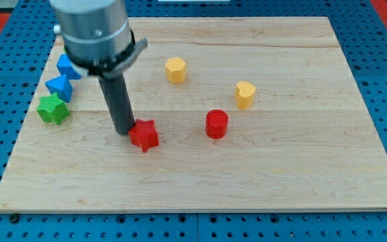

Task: Move your arm towards the left side of the green star

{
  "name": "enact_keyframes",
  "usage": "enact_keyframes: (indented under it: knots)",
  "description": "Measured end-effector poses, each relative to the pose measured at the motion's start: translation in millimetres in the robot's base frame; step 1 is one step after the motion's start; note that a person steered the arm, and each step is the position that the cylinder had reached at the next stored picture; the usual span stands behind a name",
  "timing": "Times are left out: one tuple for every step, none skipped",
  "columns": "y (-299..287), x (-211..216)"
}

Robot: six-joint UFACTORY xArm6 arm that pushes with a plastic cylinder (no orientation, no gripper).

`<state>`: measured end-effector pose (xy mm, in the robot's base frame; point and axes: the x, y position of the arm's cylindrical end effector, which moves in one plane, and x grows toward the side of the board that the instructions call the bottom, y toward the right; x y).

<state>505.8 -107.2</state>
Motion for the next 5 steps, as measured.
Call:
enact_keyframes:
  knots:
    - [49.4,26.4]
    - [79.2,27.5]
    - [71.9,41.5]
    - [21.4,41.1]
    - [-49.4,41.6]
